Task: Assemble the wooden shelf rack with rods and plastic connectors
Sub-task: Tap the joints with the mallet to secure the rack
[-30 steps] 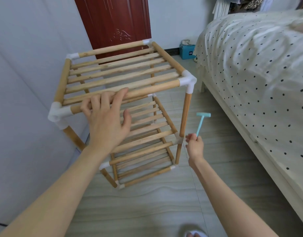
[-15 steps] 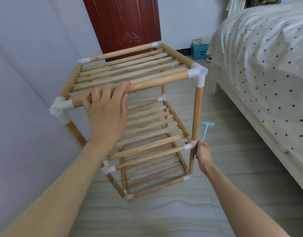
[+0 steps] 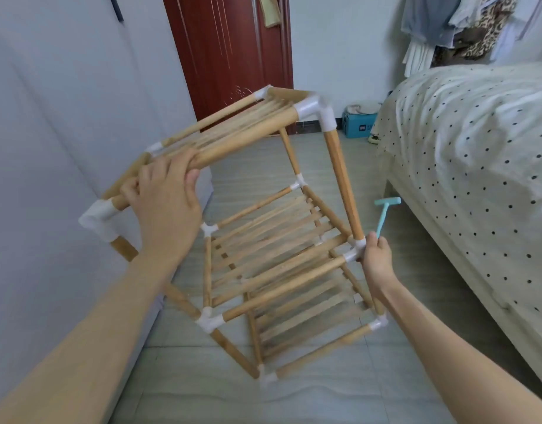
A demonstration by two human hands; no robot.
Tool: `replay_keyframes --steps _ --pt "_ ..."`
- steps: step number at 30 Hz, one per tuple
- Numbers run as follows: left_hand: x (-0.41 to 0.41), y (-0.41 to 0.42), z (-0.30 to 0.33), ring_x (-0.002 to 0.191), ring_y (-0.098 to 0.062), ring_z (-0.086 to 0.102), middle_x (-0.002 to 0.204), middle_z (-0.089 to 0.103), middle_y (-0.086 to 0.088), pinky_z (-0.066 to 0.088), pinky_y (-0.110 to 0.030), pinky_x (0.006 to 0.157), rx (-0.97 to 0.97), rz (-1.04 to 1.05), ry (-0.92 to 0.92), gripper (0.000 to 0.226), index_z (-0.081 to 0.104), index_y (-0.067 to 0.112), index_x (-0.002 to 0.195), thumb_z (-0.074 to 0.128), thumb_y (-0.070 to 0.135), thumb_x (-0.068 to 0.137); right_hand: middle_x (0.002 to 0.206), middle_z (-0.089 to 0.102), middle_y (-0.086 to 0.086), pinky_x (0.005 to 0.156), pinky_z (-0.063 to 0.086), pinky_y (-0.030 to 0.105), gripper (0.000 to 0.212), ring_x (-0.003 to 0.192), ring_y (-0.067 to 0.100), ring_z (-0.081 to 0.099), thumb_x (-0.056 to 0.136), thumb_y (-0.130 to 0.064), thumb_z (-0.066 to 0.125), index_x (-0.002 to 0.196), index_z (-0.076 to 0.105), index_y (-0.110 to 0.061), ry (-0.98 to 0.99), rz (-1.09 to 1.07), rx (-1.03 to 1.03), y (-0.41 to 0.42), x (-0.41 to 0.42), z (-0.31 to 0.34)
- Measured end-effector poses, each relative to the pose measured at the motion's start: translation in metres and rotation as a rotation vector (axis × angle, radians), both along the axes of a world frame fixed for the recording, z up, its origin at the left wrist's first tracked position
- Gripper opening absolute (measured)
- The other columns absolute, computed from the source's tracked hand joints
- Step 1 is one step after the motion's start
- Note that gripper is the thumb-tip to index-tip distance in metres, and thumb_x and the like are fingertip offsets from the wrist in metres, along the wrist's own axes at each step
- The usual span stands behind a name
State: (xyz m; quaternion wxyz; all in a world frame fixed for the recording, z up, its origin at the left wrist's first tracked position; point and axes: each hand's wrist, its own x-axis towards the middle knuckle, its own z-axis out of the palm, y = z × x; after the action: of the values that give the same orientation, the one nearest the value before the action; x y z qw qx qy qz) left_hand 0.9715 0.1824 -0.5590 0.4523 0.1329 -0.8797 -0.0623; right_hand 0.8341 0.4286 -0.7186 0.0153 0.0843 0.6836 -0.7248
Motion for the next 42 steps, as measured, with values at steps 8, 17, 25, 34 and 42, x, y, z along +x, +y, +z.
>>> replay_keyframes --steps 8,17,25,34,42 --pt "0.056 -0.044 -0.042 0.100 -0.040 0.056 0.110 0.060 -0.023 0.042 -0.043 0.082 0.482 -0.051 -0.054 0.029 0.053 0.001 0.120 0.045 -0.001 0.093 0.073 0.040 -0.001 0.067 0.033 0.032 0.027 0.076 0.020 0.041 0.102 -0.027 0.027 0.084 0.040 -0.011 0.316 0.029 0.449 -0.002 0.003 0.122" --pt "0.100 -0.047 -0.181 0.102 -0.038 0.057 0.105 0.064 -0.021 0.035 -0.035 0.074 0.901 0.147 -0.397 0.023 0.054 0.001 0.115 0.050 0.003 0.092 0.084 0.054 0.004 0.089 0.035 0.042 0.027 0.084 0.029 0.055 0.103 -0.025 0.027 0.106 0.044 -0.006 0.518 0.264 1.002 -0.043 0.033 0.106" --pt "0.096 -0.043 -0.160 0.106 -0.038 0.051 0.110 0.053 -0.018 0.039 -0.039 0.081 0.919 0.160 -0.369 0.038 0.042 0.002 0.125 0.049 0.001 0.087 0.094 0.063 0.017 0.094 0.031 0.042 0.028 0.086 0.035 0.057 0.103 -0.022 0.027 0.107 0.046 -0.002 0.605 0.227 1.081 -0.052 0.042 0.095" --pt "0.046 0.022 -0.072 0.120 -0.024 0.046 0.132 0.050 -0.002 0.035 -0.041 0.099 -0.037 -0.410 -0.534 0.047 0.037 0.022 0.140 0.045 0.035 0.096 0.089 0.061 0.010 0.087 0.037 0.038 0.024 0.078 0.027 0.058 0.102 -0.021 0.029 0.099 0.048 -0.005 0.664 0.283 1.075 -0.029 0.090 0.074" --pt "0.080 0.064 -0.162 0.103 -0.027 0.059 0.117 0.059 -0.001 0.039 -0.034 0.075 -0.064 -0.469 -1.070 0.035 0.040 0.029 0.127 0.028 0.046 0.099 0.091 0.063 0.011 0.087 0.045 0.045 0.022 0.085 0.027 0.060 0.101 -0.019 0.033 0.099 0.049 -0.005 0.342 0.359 0.967 0.032 0.139 0.006"
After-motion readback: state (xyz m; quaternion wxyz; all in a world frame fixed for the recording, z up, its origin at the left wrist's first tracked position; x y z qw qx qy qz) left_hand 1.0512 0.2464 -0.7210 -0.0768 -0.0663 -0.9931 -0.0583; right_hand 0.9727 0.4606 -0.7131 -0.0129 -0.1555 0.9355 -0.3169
